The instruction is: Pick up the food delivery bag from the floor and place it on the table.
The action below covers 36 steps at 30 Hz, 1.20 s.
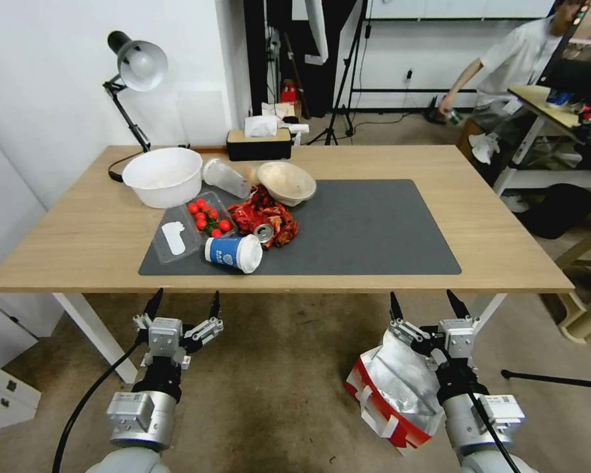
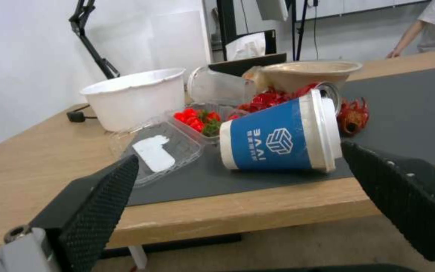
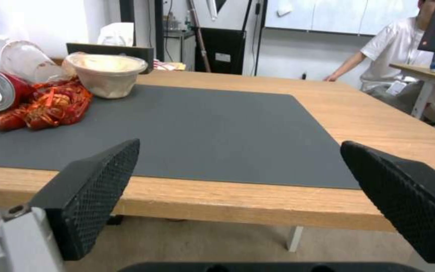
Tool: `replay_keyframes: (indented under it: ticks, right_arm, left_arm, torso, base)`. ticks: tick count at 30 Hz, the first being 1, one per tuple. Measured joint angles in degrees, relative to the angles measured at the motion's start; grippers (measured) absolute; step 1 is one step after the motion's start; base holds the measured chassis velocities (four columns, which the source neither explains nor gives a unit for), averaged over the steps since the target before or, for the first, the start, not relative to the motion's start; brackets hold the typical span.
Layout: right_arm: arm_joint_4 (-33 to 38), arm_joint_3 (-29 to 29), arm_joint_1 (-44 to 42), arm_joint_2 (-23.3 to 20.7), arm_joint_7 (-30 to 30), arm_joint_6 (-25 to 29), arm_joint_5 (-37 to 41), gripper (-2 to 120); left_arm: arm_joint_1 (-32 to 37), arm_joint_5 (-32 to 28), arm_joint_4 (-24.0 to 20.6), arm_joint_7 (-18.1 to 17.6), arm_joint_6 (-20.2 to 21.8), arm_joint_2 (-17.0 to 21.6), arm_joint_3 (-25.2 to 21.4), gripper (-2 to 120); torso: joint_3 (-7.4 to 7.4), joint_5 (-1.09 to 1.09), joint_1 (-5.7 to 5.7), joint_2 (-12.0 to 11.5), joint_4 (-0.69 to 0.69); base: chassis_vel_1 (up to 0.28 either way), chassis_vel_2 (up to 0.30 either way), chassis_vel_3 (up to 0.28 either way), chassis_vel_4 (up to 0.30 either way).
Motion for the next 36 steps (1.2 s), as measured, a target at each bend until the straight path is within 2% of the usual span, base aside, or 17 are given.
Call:
replay_keyframes:
  ticks: [14, 18, 19, 20, 21, 23, 26, 27, 28, 30, 31, 32, 33, 34, 35, 36]
  right_arm:
    - [0.0, 0.0, 0.0, 0.0, 0.0, -0.1, 0.0, 100]
    - [2.7, 0.6, -0.7, 0.7, -2.4, -5.9, 0.5, 100]
    - [2.7, 0.6, -0.7, 0.7, -2.4, -5.9, 0.5, 100]
    - [2.9, 0.6, -0.8, 0.7, -2.5, -6.2, 0.5, 100]
    - [3.4, 0.8, -0.9, 0.8, -3.0, -7.3, 0.7, 100]
    - [3.9, 0.9, -1.0, 0.9, -3.3, -8.1, 0.8, 100]
    - [7.2, 1.8, -1.8, 1.8, -6.3, -14.6, 1.6, 100]
    - [7.2, 1.8, -1.8, 1.8, -6.3, -14.6, 1.6, 100]
    - [8.5, 2.2, -2.1, 2.1, -7.2, -16.5, 2.0, 100]
    - [10.4, 3.4, -2.3, 2.0, -7.7, -17.1, 3.0, 100]
    - [10.4, 3.4, -2.3, 2.0, -7.7, -17.1, 3.0, 100]
    - [10.6, 3.8, -2.4, 1.7, -7.8, -17.1, 3.3, 100]
    - [10.8, 4.0, -2.4, 1.4, -7.9, -17.1, 3.4, 100]
    - [10.8, 4.3, -2.5, 1.0, -7.9, -17.1, 3.6, 100]
    - [10.9, 4.7, -2.6, 0.4, -8.1, -17.0, 3.7, 100]
    - [10.9, 4.7, -2.6, 0.4, -8.1, -17.0, 3.7, 100]
  left_arm:
    - [0.0, -0.1, 0.0, 0.0, 0.0, 0.0, 0.0, 100]
    - [-0.4, -2.2, -0.8, -1.6, 1.6, 0.7, 1.0, 100]
    - [-0.4, -2.2, -0.8, -1.6, 1.6, 0.7, 1.0, 100]
    - [-0.4, -2.5, -1.0, -1.8, 1.8, 0.8, 1.2, 100]
    - [-0.5, -3.5, -1.2, -2.6, 2.6, 1.1, 1.6, 100]
    - [-0.7, -4.4, -1.6, -3.3, 3.3, 1.4, 2.1, 100]
    - [-1.8, -10.6, -4.0, -8.2, 8.1, 3.5, 5.3, 100]
    - [-1.8, -10.6, -4.0, -8.2, 8.1, 3.5, 5.3, 100]
    - [-2.2, -12.9, -4.9, -10.0, 9.9, 4.2, 6.5, 100]
    - [-3.0, -17.4, -6.7, -13.5, 13.4, 5.6, 8.8, 100]
    - [-3.0, -17.4, -6.7, -13.5, 13.4, 5.6, 8.8, 100]
    - [-3.3, -19.5, -7.5, -15.0, 14.9, 6.4, 9.7, 100]
    - [-3.3, -20.7, -8.1, -15.5, 15.2, 7.5, 9.7, 100]
    - [-3.2, -21.5, -8.6, -15.6, 15.4, 8.9, 9.3, 100]
    - [-3.2, -22.3, -9.1, -15.5, 15.7, 10.6, 8.4, 100]
    - [-3.2, -22.3, -9.1, -15.5, 15.7, 10.6, 8.4, 100]
  torso:
    - [0.00, 0.00, 0.00, 0.0, 0.00]
    - [0.00, 0.00, 0.00, 0.0, 0.01]
    - [0.00, 0.00, 0.00, 0.0, 0.01]
    - [-0.01, 0.00, 0.00, 0.0, -0.05]
    - [0.01, 0.01, 0.00, 0.0, 0.02]
    - [0.01, 0.01, 0.00, 0.0, 0.02]
    - [0.00, 0.00, 0.00, 0.0, -0.01]
    - [0.00, 0.00, 0.00, 0.0, -0.01]
    - [0.00, 0.02, 0.00, 0.0, 0.00]
    - [0.00, -0.02, 0.00, 0.0, -0.01]
    - [0.00, -0.02, 0.00, 0.0, -0.01]
    - [0.00, 0.00, 0.00, 0.0, -0.01]
    - [0.00, -0.03, 0.00, 0.0, 0.00]
    - [0.00, 0.04, 0.00, 0.0, 0.00]
    - [0.00, 0.02, 0.00, 0.0, 0.00]
    - [0.00, 0.02, 0.00, 0.0, 0.00]
  base:
    - [0.000, 0.000, 0.000, 0.000]
    - [0.000, 0.000, 0.000, 0.000]
    - [0.000, 0.000, 0.000, 0.000]
    - [0.000, 0.000, 0.000, 0.000]
    - [0.000, 0.000, 0.000, 0.000]
    - [0.000, 0.000, 0.000, 0.000]
    - [0.000, 0.000, 0.000, 0.000]
    - [0.000, 0.000, 0.000, 0.000]
    - [0.000, 0.000, 0.000, 0.000]
    - [0.000, 0.000, 0.000, 0.000]
    - [0.000, 0.000, 0.000, 0.000]
    - [0.000, 0.000, 0.000, 0.000]
    - [0.000, 0.000, 0.000, 0.000]
    - [0.000, 0.000, 0.000, 0.000]
    - [0.000, 0.000, 0.000, 0.000]
    - [0.000, 0.000, 0.000, 0.000]
